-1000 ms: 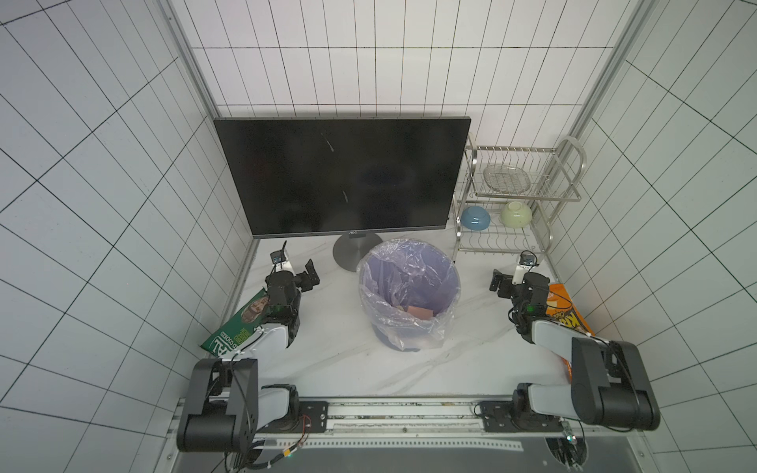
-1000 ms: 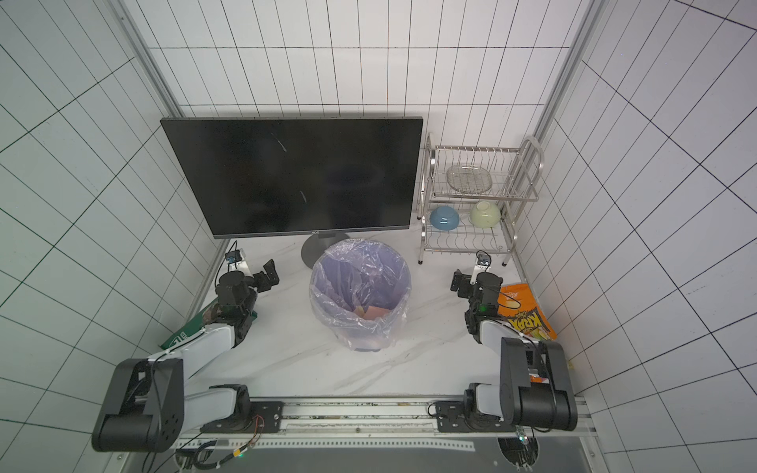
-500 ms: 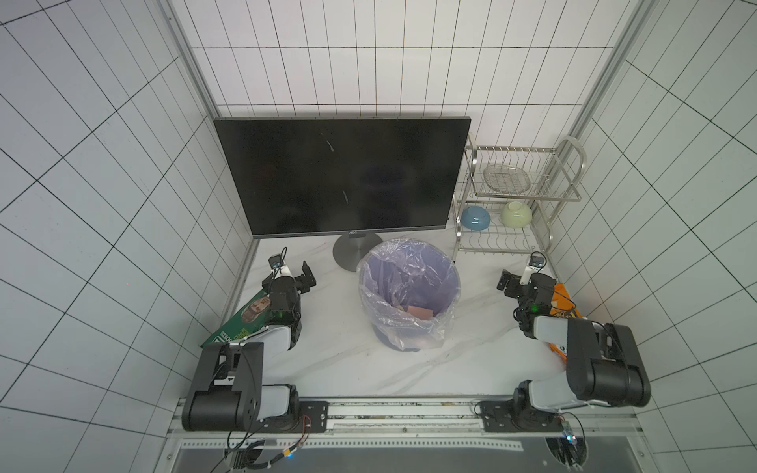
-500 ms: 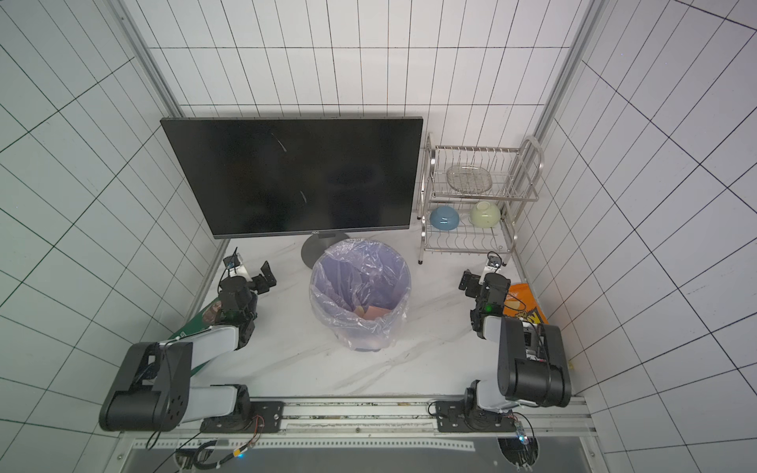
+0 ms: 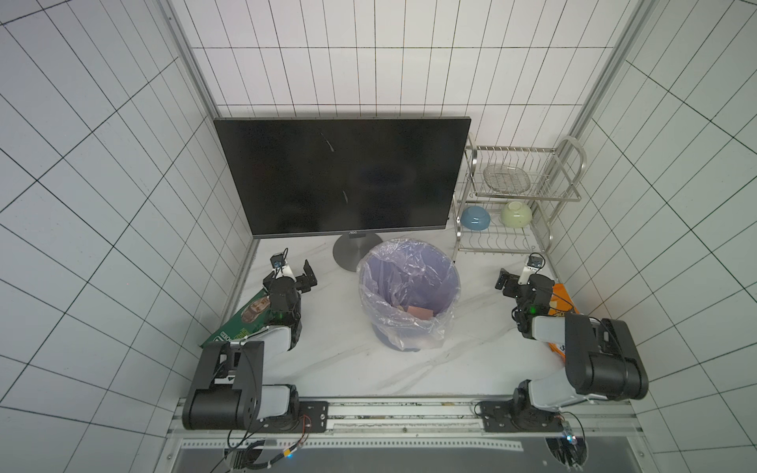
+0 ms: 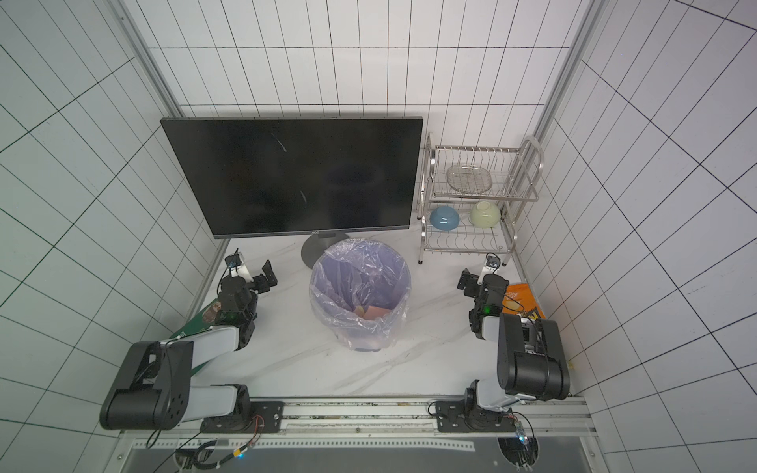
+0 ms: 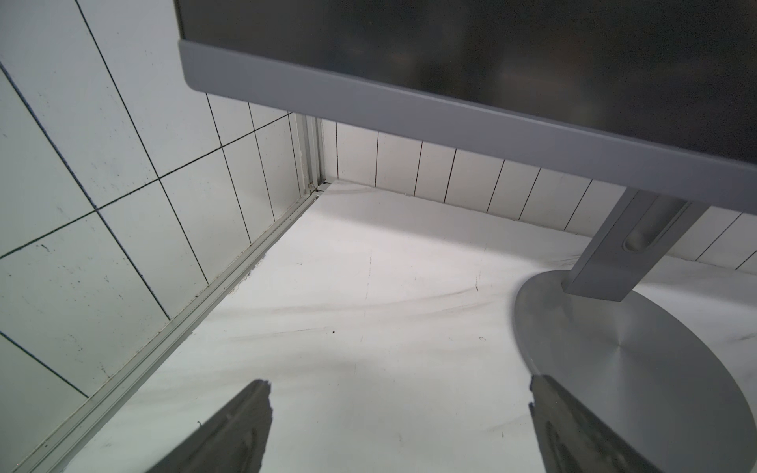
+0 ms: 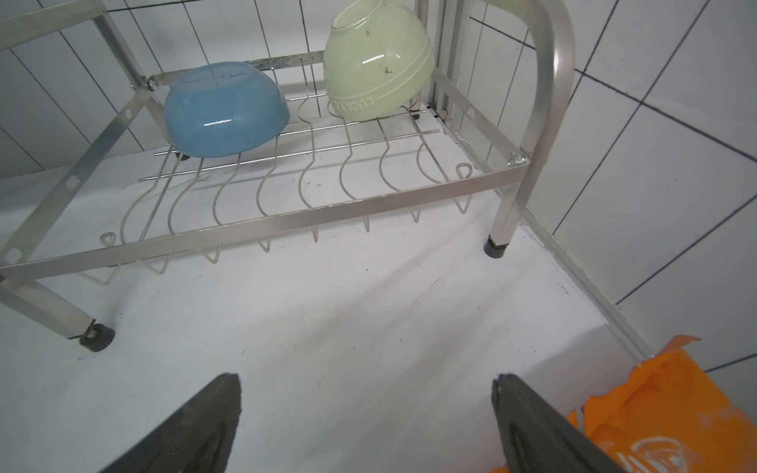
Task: Remove the sticky note from the monitor
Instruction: Reset both arms
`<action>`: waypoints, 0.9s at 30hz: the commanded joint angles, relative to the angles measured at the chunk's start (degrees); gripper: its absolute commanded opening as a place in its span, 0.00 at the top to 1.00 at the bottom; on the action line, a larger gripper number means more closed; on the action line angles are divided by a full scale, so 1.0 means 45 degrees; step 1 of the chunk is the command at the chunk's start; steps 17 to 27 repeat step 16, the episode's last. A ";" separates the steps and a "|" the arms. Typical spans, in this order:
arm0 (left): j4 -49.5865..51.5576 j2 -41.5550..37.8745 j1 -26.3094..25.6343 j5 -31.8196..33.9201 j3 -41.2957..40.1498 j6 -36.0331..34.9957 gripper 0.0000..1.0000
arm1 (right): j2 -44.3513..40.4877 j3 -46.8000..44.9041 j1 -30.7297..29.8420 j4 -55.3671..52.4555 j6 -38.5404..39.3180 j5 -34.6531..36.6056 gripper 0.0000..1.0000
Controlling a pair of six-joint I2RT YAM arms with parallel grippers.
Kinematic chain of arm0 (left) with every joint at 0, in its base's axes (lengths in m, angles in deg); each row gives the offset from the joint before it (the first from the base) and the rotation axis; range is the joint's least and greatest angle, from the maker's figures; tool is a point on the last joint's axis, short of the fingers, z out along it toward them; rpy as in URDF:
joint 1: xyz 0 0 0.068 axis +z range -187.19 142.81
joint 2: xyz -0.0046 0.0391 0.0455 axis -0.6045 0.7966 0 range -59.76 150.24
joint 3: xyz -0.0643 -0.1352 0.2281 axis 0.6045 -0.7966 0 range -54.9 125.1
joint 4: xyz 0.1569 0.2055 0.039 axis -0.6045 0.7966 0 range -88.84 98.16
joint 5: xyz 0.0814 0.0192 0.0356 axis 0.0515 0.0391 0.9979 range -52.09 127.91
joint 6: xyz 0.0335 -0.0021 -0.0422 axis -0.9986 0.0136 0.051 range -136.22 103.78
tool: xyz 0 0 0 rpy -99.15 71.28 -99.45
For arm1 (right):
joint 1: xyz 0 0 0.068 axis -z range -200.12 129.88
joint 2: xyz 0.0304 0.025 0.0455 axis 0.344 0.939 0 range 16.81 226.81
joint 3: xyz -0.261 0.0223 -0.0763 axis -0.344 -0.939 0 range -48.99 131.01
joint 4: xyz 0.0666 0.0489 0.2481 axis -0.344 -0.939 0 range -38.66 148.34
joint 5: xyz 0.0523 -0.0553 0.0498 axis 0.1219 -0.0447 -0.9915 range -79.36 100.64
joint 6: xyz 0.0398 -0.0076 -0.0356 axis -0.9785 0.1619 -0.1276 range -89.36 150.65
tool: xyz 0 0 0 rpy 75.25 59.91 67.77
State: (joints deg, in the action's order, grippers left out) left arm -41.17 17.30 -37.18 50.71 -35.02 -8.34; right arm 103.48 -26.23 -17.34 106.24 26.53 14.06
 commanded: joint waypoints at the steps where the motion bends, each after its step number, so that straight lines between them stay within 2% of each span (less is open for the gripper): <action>1: -0.0376 0.0058 -0.0003 -0.0173 -0.0100 -0.0188 0.02 | 0.0247 0.0153 -0.0776 0.0073 0.0168 0.1912 0.01; 4: -0.0380 0.0069 -0.0005 -0.0169 -0.0100 -0.0184 0.02 | 0.0262 0.0024 -0.1133 0.0351 0.0285 0.2704 0.01; 27: -0.0633 -0.0031 -0.0002 -0.0099 -0.0279 -0.0130 0.02 | 0.0229 0.0022 -0.1093 0.0338 0.0267 0.2644 0.01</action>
